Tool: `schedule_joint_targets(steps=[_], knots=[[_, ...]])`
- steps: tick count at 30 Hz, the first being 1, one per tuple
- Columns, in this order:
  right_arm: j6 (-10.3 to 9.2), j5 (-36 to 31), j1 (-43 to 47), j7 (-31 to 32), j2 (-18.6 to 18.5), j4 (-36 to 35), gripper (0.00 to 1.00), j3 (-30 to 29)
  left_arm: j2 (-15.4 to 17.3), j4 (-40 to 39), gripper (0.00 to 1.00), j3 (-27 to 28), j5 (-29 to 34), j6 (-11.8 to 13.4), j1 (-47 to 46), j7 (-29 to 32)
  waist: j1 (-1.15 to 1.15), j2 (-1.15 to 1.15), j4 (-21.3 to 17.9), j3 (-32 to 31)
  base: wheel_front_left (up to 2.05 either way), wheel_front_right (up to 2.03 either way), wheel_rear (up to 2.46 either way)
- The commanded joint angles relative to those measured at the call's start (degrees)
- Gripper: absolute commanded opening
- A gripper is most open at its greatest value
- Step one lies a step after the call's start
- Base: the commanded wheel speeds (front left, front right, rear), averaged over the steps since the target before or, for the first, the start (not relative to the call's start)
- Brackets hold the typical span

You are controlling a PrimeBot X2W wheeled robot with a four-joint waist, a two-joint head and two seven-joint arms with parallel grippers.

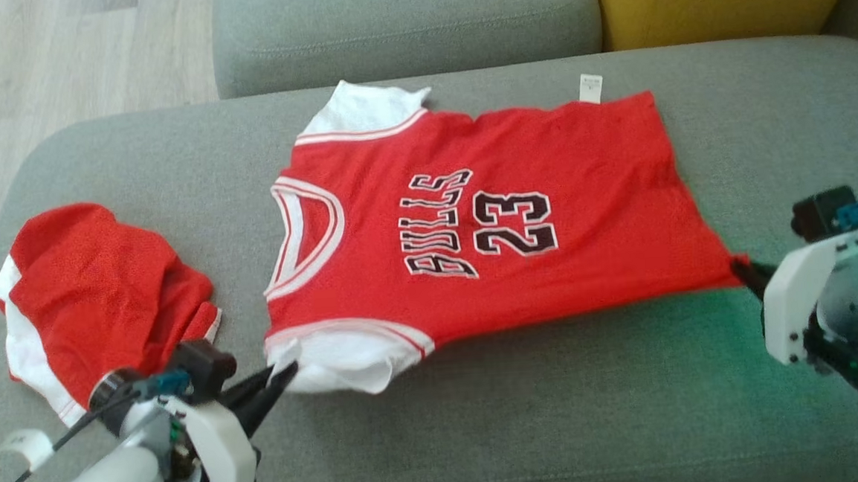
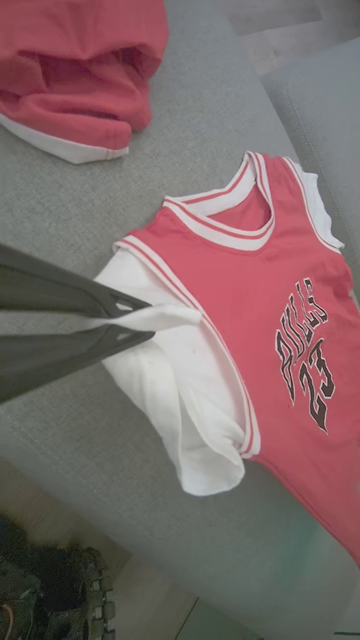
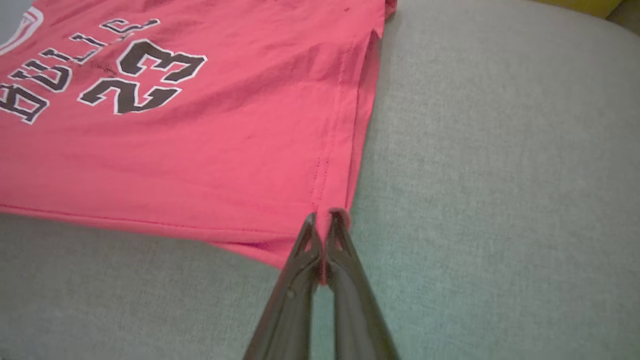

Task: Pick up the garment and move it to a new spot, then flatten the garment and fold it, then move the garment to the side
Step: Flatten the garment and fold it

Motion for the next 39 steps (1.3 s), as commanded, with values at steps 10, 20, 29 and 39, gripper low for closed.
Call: schedule_joint_targets(steps=[10, 20, 29, 39], knots=[[0.41, 8.9, 4.2, 10.0, -8.3, -9.6, 0.0, 3.8, 7.0, -8.8, 0.0, 1.3, -4.5, 0.4, 1.9, 5.6, 0.0, 0.0, -0.6, -1.3, 0.0, 0.0, 0.0], [0.41, 14.0, 6.6, 16.3, -12.1, -15.1, 0.0, 3.2, 10.0, -14.2, 0.0, 1.4, -7.2, 0.6, 2.9, 8.5, 0.0, 0.0, -0.7, -0.9, 0.0, 0.0, 0.0], [0.41, 15.0, 5.5, 17.1, -10.9, -16.1, 0.0, -0.5, 10.5, -16.1, 0.0, 4.3, -9.0, 1.8, 0.2, 8.5, 0.0, 0.0, -1.1, -0.4, 0.0, 0.0, 0.0], [0.41, 11.7, -0.9, 17.4, -8.6, -14.7, 0.0, -2.4, 8.8, -13.0, 0.0, 6.8, -8.1, 2.1, -6.9, 9.1, 0.0, 0.0, -1.5, 3.2, 0.0, 0.0, 0.0]])
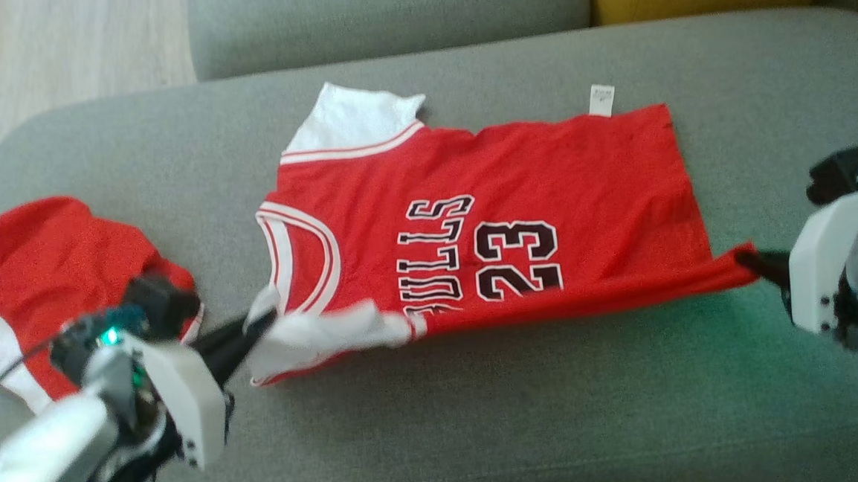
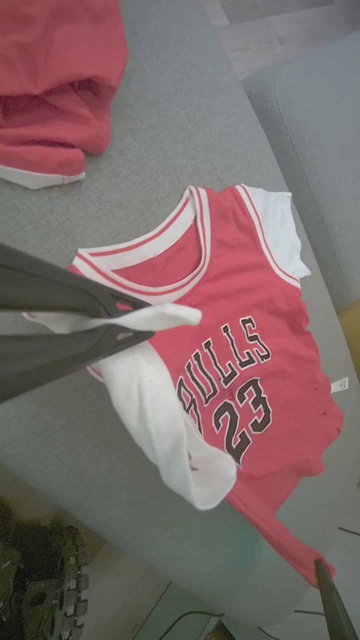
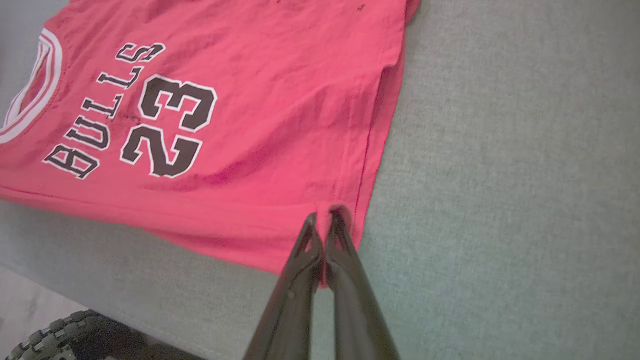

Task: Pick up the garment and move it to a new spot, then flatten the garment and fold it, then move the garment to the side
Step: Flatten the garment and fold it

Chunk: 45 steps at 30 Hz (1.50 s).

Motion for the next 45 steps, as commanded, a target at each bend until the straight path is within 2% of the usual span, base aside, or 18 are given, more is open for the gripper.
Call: schedule_joint_targets(steps=[1, 13, 20, 24, 25, 26, 27, 31, 35, 40, 45], knots=[[0.41, -1.3, -2.6, -0.3, -1.1, -0.6, 0.0, -0.9, 1.5, 0.1, 0.0, 3.9, 0.6, 0.2, -5.2, -0.1, 0.0, 0.0, -0.1, 1.7, 0.0, 0.0, 0.0], [0.41, -6.7, -10.2, -3.6, 3.6, 4.8, 0.0, 0.8, -4.2, 12.3, 0.0, 3.2, 2.8, -1.5, -14.3, -0.5, 0.0, 0.0, -1.0, 7.6, 0.0, 0.0, 0.0], [0.41, -7.4, -12.4, -5.0, 5.3, 7.3, 0.0, 3.0, -7.1, 18.6, 0.0, 1.7, 3.6, -2.2, -17.7, -1.7, 0.0, 0.0, -1.2, 9.8, 0.0, 0.0, 0.0], [0.41, -6.8, -13.7, -6.3, 6.9, 9.8, 0.0, 4.0, -9.9, 23.7, 0.0, 0.7, 3.4, -2.5, -19.6, -3.4, 0.0, 0.0, -1.3, 10.8, 0.0, 0.0, 0.0], [0.41, -6.9, -14.0, -6.8, 7.2, 10.3, 0.27, 4.1, -10.4, 24.7, 0.0, 0.5, 3.3, -2.6, -19.8, -3.7, 0.0, 0.0, -1.4, 11.0, 0.0, 0.0, 0.0], [0.41, -7.0, -14.3, -7.6, 7.5, 11.0, 1.0, 4.0, -10.8, 25.7, 0.23, 0.4, 3.4, -2.6, -20.1, -4.4, 0.0, 0.0, -1.4, 11.0, 0.0, 0.0, 0.0], [0.41, -7.1, -14.6, -8.2, 7.8, 11.6, 1.0, 4.0, -11.2, 26.7, 1.0, 0.4, 3.6, -2.6, -20.4, -5.2, 0.0, 0.0, -1.5, 11.1, 0.0, 0.0, 0.0], [0.41, -7.0, -15.3, -10.5, 8.7, 13.9, 1.0, 3.9, -12.9, 30.3, 1.0, 1.3, 3.1, -2.3, -21.1, -7.9, 0.0, 0.0, -1.5, 10.7, 0.0, 0.0, 0.0], [0.41, -7.7, -15.9, -15.0, 8.7, 15.2, 1.0, 3.5, -14.2, 32.6, 1.0, 3.8, 1.7, -0.6, -21.5, -12.1, 0.0, 0.0, -1.2, 10.0, 0.0, 0.0, 0.0], [0.41, -8.5, -15.3, -24.6, 9.4, 15.5, 1.0, 1.0, -15.6, 32.7, 1.0, 9.2, -1.3, 2.9, -20.2, -17.2, 0.0, 0.0, -0.5, 8.2, 0.0, 0.0, 0.0], [0.41, -9.7, -12.6, -36.3, 10.3, 14.9, 1.0, -2.9, -17.1, 26.3, 1.0, 18.4, -2.7, 6.9, -15.8, -18.5, 0.0, 0.0, 0.6, 5.8, 0.0, 0.0, 0.0]])
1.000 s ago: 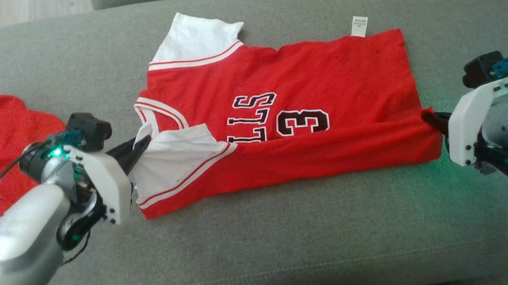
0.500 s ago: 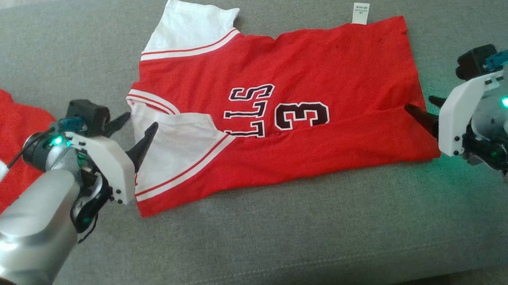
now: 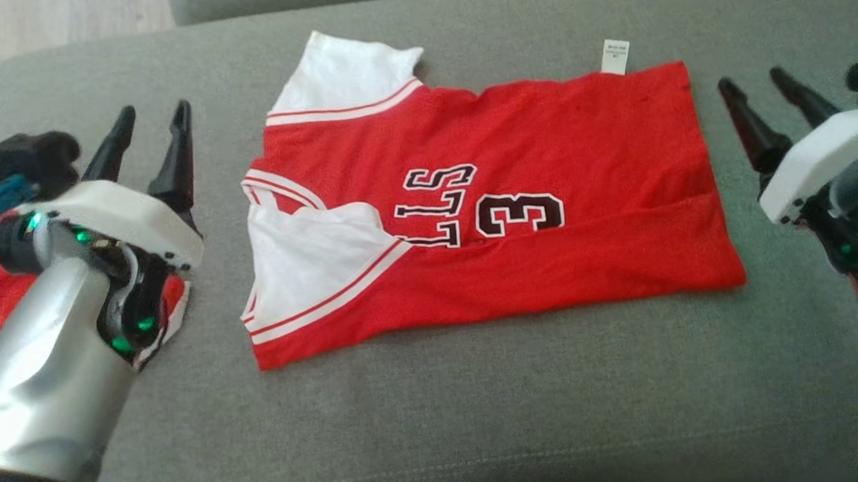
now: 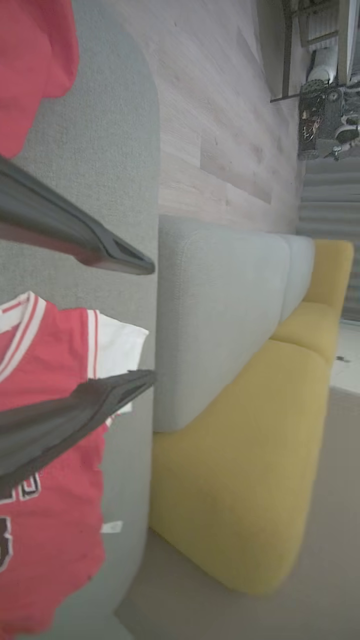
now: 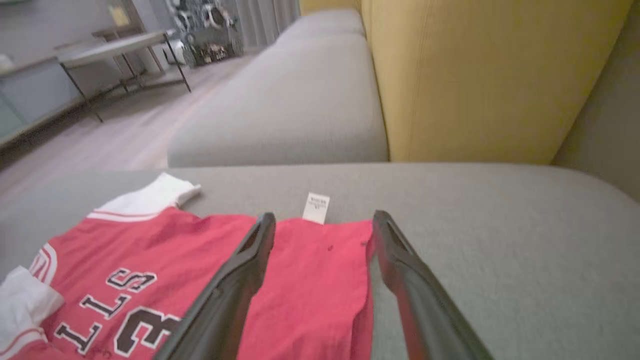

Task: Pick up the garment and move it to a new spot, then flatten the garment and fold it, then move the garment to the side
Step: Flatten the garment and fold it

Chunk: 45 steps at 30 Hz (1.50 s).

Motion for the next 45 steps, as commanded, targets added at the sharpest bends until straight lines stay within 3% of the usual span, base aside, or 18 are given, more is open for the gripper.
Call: schedule_joint_targets(steps=[1, 6, 10, 14, 18, 26, 30, 38, 45], knots=[[0.41, -0.5, 1.5, -2.0, -0.4, -1.2, 1.0, -0.9, 1.3, -3.5, 1.0, 4.7, 0.6, 0.6, -0.3, -0.7, 0.0, 0.0, 0.7, -1.1, 0.0, 0.0, 0.0], [0.41, -1.9, 6.6, -10.0, 2.2, -2.6, 1.0, -5.4, -4.5, -16.9, 1.0, 17.8, 5.2, 0.4, 12.7, -0.7, 0.0, 0.0, 1.3, -3.4, 0.0, 0.0, 0.0], [0.41, -5.8, 11.3, -13.0, 4.2, -4.5, 1.0, -10.2, -10.1, -23.3, 1.0, 24.7, 11.4, -0.4, 22.6, -0.7, 0.0, 0.0, 1.4, -4.9, 0.0, 0.0, 0.0], [0.41, -12.7, 17.1, -13.6, 7.2, -9.0, 1.0, -17.0, -15.1, -23.6, 1.0, 27.3, 15.8, -3.4, 30.0, -0.7, 0.0, 0.0, 1.4, -5.8, 0.0, 0.0, 0.0], [0.41, -21.0, 23.3, -13.7, 11.3, -16.3, 1.0, -23.5, -17.4, -20.7, 1.0, 28.6, 20.1, -5.2, 33.5, -0.7, 0.0, 0.0, 0.9, -5.5, 0.0, 0.0, 0.0], [0.41, -27.6, 29.4, -13.7, 17.1, -22.1, 1.0, -28.7, -18.7, -10.8, 1.0, 28.5, 26.0, -5.9, 33.1, -0.7, 0.0, 0.0, -0.8, -4.9, 0.0, 0.0, 0.0], [0.41, -29.0, 30.1, -13.5, 18.7, -23.4, 1.0, -29.4, -18.9, -2.6, 1.0, 29.1, 26.9, -4.0, 31.1, -0.7, 0.0, 0.0, -2.2, -4.8, 0.0, 0.0, 0.0], [0.41, -29.9, 30.4, -12.8, 19.1, -25.8, 1.0, -30.2, -19.3, 8.8, 1.0, 29.7, 26.5, -3.4, 25.7, -0.7, 0.0, 0.0, -4.2, -3.8, 0.0, 0.0, 0.0], [0.41, -31.7, 29.9, -12.1, 18.7, -27.0, 1.0, -29.6, -19.3, 15.9, 1.0, 28.6, 26.4, -4.7, 22.0, 0.6, 0.0, 0.0, -5.0, -2.7, 0.0, 0.0, 0.0]])
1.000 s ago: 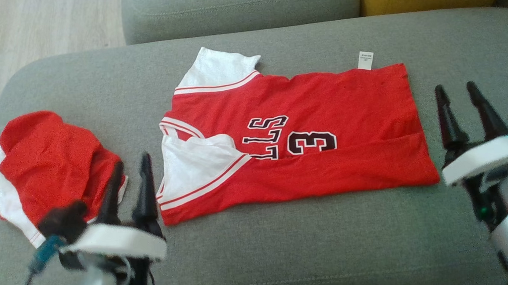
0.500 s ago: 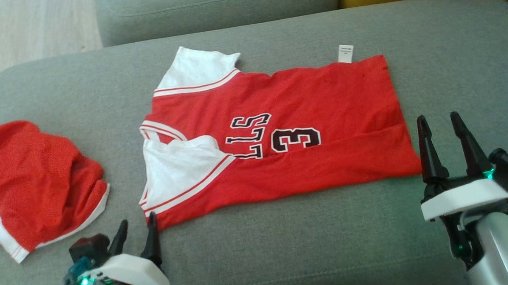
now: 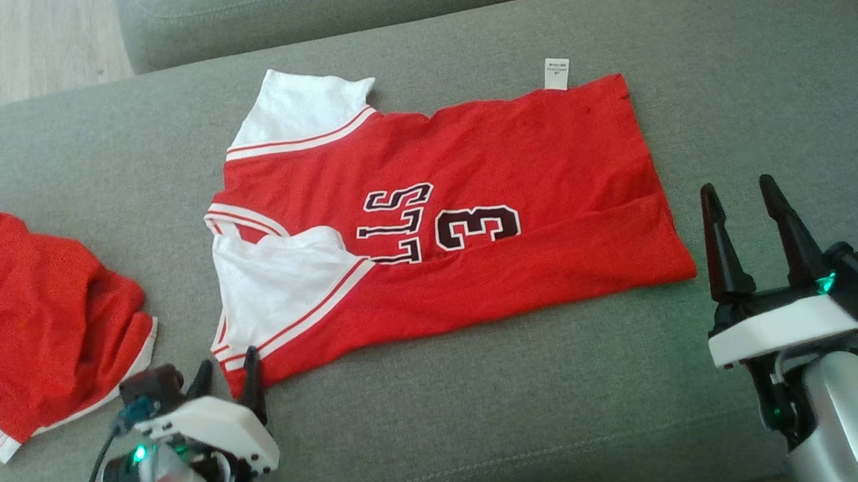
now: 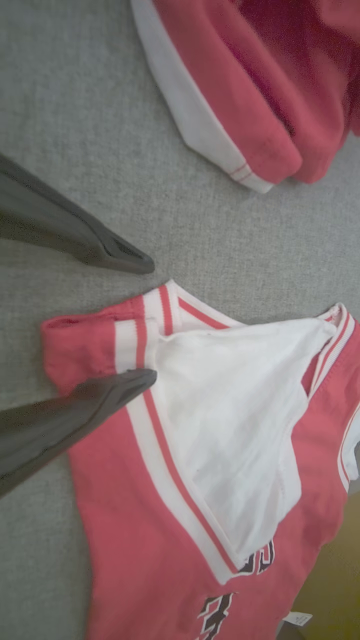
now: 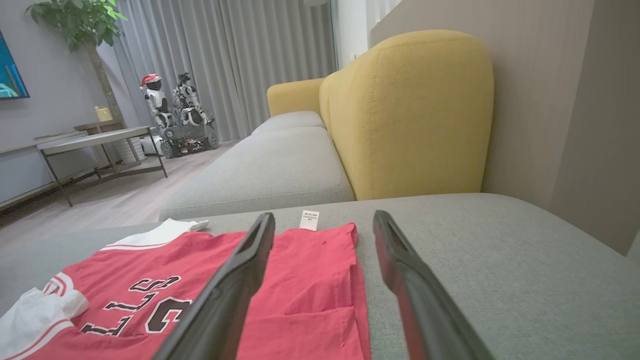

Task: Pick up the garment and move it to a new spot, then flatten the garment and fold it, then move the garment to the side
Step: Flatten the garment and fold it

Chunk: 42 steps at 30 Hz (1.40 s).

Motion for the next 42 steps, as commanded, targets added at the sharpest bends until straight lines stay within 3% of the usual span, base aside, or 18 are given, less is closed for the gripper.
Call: schedule_joint_targets(steps=[1, 2, 3, 10, 18, 28, 42], knots=[[0.41, -0.9, -1.5, 0.3, -0.9, -2.1, 1.0, 1.4, 0.6, 0.3, 1.0, 1.3, -0.1, -0.2, -2.7, 0.6, 0.0, 0.0, 0.0, 0.3, 0.0, 0.0, 0.0], [0.41, -1.1, -1.7, 0.4, -1.0, -2.1, 1.0, 1.5, 0.6, 1.1, 0.45, 1.1, -0.2, -0.4, -3.1, 0.7, 0.0, 0.0, 0.1, 0.4, 0.0, 0.0, 0.0], [0.41, -1.1, -2.0, 0.5, -1.1, -2.1, 1.0, 1.4, 0.5, 1.7, 0.0, 0.9, -0.2, -0.8, -3.6, 0.7, 0.0, 0.0, 0.2, 0.5, 0.0, 0.0, 0.0], [0.41, -0.7, -2.9, 4.5, 0.9, 1.1, 1.0, -1.6, 0.6, 1.5, 0.0, 0.3, 0.5, -1.8, -5.9, -0.5, 0.0, 0.0, 1.9, 0.9, 0.0, 0.0, 0.0], [0.41, -3.9, -5.4, 11.5, 5.1, 12.0, 1.0, -9.8, 1.7, -9.3, 0.0, 1.6, 3.3, -1.5, -3.8, -0.9, 0.0, 0.0, 4.3, 0.5, 0.0, 0.0, 0.0], [0.41, -3.7, -11.1, 13.6, 7.1, 23.1, 1.0, -15.0, 2.1, -14.9, 0.0, 0.7, 4.7, -2.6, -0.9, -0.9, 0.0, 0.0, 6.2, 1.3, 0.0, 0.0, 0.0], [0.41, 3.3, -17.3, 12.9, 7.2, 35.9, 1.0, -11.1, 1.6, -16.3, 0.0, -0.5, 4.6, -3.0, -2.1, -0.9, 0.0, 0.0, 7.6, 4.1, 0.0, 0.0, 0.0]])
